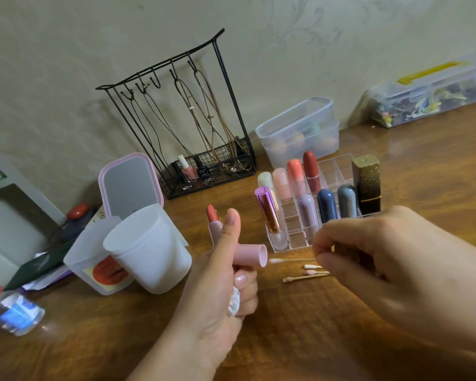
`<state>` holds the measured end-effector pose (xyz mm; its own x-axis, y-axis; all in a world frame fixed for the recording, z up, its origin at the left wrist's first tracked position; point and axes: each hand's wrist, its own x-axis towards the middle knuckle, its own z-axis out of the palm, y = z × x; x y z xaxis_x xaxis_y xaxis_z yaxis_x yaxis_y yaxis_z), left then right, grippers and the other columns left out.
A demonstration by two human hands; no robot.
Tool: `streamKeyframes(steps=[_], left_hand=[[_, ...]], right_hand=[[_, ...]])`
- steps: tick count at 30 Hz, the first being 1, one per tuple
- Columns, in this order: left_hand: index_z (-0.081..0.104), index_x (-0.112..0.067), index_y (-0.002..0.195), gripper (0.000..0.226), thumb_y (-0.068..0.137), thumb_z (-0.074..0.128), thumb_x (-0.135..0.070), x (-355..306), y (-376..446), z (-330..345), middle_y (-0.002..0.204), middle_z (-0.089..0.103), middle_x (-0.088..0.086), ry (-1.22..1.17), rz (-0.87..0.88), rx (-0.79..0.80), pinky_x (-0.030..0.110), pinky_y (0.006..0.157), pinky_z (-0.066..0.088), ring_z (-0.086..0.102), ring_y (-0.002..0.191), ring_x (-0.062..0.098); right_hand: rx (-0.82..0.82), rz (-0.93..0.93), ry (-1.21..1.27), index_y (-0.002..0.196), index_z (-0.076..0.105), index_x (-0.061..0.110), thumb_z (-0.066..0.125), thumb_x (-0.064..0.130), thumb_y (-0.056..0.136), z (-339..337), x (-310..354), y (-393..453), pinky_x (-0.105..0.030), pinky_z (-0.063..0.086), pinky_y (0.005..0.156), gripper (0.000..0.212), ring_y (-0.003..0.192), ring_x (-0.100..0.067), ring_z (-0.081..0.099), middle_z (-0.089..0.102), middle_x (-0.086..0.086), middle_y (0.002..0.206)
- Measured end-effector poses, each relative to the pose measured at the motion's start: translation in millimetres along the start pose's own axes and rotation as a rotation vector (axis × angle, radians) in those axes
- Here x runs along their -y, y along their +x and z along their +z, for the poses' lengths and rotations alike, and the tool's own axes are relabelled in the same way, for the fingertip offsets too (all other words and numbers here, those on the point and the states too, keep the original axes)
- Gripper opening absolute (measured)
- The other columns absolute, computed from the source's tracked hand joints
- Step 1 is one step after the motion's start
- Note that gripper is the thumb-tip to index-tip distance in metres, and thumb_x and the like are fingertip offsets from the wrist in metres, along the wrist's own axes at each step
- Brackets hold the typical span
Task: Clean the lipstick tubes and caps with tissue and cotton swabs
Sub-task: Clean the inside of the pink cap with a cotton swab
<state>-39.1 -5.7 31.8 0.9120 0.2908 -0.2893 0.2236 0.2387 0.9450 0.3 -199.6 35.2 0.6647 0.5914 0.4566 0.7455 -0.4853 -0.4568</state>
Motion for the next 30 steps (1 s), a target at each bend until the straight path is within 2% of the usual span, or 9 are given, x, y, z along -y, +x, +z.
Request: streamKeyframes(steps=[6,9,10,14,18,21,25,27,30], left_hand=[[0.058,-0.012,0.052,0.059,0.068,0.059,-0.069,3,0,0,0.042,0.029,0.001,0.025,-0.004,0.009,0.017,0.036,0.022,0.027,0.032,0.01],[0.064,-0.012,0.053,0.058,0.065,0.061,-0.069,4,0,0,0.042,0.028,0.0,0.046,-0.009,0.02,0.017,0.036,0.02,0.025,0.032,0.01],[0.066,-0.012,0.055,0.059,0.063,0.061,-0.07,3,-1,0,0.042,0.027,0.0,0.049,-0.007,0.021,0.018,0.037,0.019,0.025,0.033,0.009],[0.068,-0.012,0.055,0.059,0.061,0.062,-0.07,4,-1,1,0.043,0.028,0.0,0.078,-0.001,0.018,0.02,0.04,0.018,0.025,0.036,0.01],[0.07,-0.011,0.061,0.057,0.061,0.063,-0.068,3,-1,0,0.042,0.029,-0.002,0.088,-0.017,0.036,0.018,0.035,0.02,0.026,0.034,0.008],[0.068,-0.014,0.061,0.048,0.064,0.065,-0.062,3,1,1,0.045,0.032,-0.003,-0.026,-0.039,0.053,0.016,0.032,0.02,0.026,0.033,0.007],[0.06,-0.019,0.057,0.04,0.074,0.059,-0.055,0,4,3,0.045,0.032,-0.006,-0.287,-0.07,0.101,0.014,0.029,0.016,0.024,0.03,0.003],[0.059,-0.016,0.063,0.039,0.076,0.059,-0.053,-1,4,2,0.046,0.033,-0.005,-0.381,-0.095,0.101,0.014,0.029,0.016,0.025,0.029,0.003],[0.062,-0.011,0.061,0.042,0.074,0.062,-0.05,-2,5,0,0.047,0.036,-0.004,-0.456,-0.117,0.101,0.013,0.028,0.019,0.027,0.029,0.004]], right_hand=[[0.065,-0.008,0.036,0.086,0.059,0.038,0.052,0.046,0.09,6,2,-1,-0.016,0.043,0.046,0.011,0.057,-0.003,0.057,0.059,0.019,0.061],[-0.041,-0.002,-0.024,0.084,0.06,0.036,0.051,0.046,0.086,7,0,-2,-0.024,0.046,0.042,0.014,0.05,-0.005,0.051,0.053,0.018,0.054],[-0.065,-0.002,-0.032,0.083,0.061,0.036,0.052,0.045,0.086,6,0,-2,-0.023,0.046,0.041,0.013,0.047,-0.004,0.049,0.051,0.019,0.053],[-0.009,-0.035,-0.006,0.08,0.062,0.037,0.057,0.039,0.085,6,4,-2,-0.002,0.032,0.042,0.007,0.044,0.009,0.044,0.038,0.028,0.049],[-0.076,-0.018,-0.008,0.082,0.065,0.034,0.058,0.036,0.085,5,4,-2,-0.015,0.046,0.041,0.007,0.044,0.004,0.048,0.053,0.021,0.057],[-0.115,-0.024,0.004,0.08,0.064,0.034,0.061,0.033,0.082,4,6,-2,-0.009,0.038,0.041,0.004,0.043,0.007,0.042,0.049,0.023,0.054],[-0.177,-0.027,0.042,0.076,0.06,0.034,0.062,0.032,0.081,-2,8,-3,-0.008,0.035,0.041,0.005,0.047,0.004,0.048,0.049,0.022,0.051],[-0.209,-0.029,0.053,0.075,0.059,0.035,0.063,0.031,0.08,-3,8,-2,-0.007,0.035,0.042,0.008,0.047,0.005,0.049,0.048,0.022,0.05],[-0.227,-0.039,0.049,0.076,0.06,0.033,0.064,0.03,0.081,-1,8,-2,-0.006,0.036,0.042,0.007,0.047,0.004,0.052,0.05,0.02,0.047]])
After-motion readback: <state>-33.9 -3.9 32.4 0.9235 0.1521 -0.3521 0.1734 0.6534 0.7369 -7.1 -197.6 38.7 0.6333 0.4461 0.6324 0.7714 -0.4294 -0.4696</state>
